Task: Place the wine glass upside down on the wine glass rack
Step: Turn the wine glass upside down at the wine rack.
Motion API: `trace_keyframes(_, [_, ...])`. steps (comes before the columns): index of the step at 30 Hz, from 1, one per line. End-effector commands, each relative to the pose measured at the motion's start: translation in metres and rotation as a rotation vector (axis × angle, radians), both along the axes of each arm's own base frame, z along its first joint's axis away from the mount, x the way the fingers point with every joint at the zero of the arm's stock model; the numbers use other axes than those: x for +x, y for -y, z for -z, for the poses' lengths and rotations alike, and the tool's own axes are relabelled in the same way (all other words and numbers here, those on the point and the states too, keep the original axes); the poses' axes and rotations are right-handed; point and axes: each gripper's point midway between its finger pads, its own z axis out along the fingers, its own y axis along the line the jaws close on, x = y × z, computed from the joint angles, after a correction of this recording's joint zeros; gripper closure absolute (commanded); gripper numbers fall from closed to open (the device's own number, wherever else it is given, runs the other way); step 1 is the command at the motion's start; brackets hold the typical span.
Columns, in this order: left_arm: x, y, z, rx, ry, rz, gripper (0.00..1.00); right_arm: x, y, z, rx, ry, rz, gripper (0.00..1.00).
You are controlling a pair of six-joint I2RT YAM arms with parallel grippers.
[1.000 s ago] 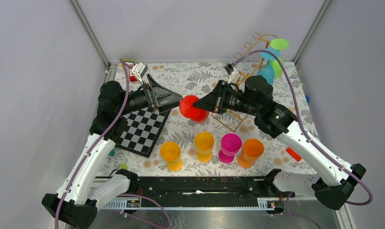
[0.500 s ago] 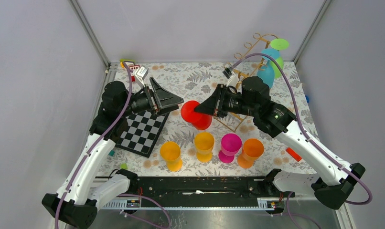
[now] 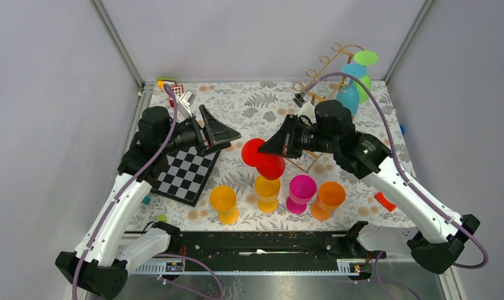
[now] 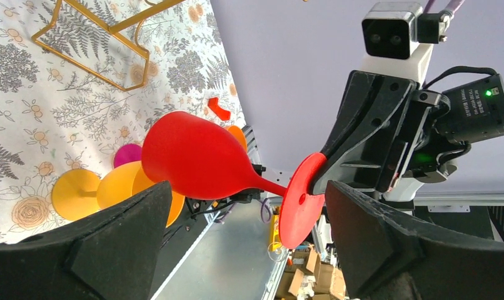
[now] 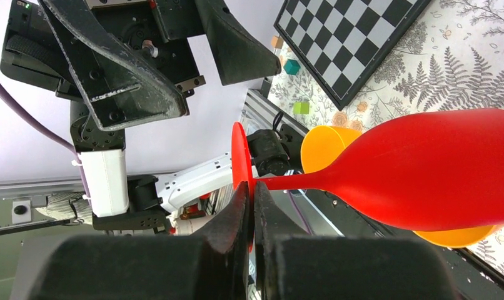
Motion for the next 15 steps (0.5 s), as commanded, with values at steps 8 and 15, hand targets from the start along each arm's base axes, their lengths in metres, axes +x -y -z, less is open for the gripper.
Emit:
trace_keyframes(8, [0.008, 0.0, -0.011, 0.007, 0.065, -0.008, 0.01, 0.004, 0.053, -0.009, -0.124, 0.093, 0.2, 1.0])
trace_keyframes(15, [0.009, 0.001, -0.011, 0.009, 0.07, -0.002, 0.01, 0.011, 0.086, -0.025, -0.131, 0.196, 0.309, 1.0])
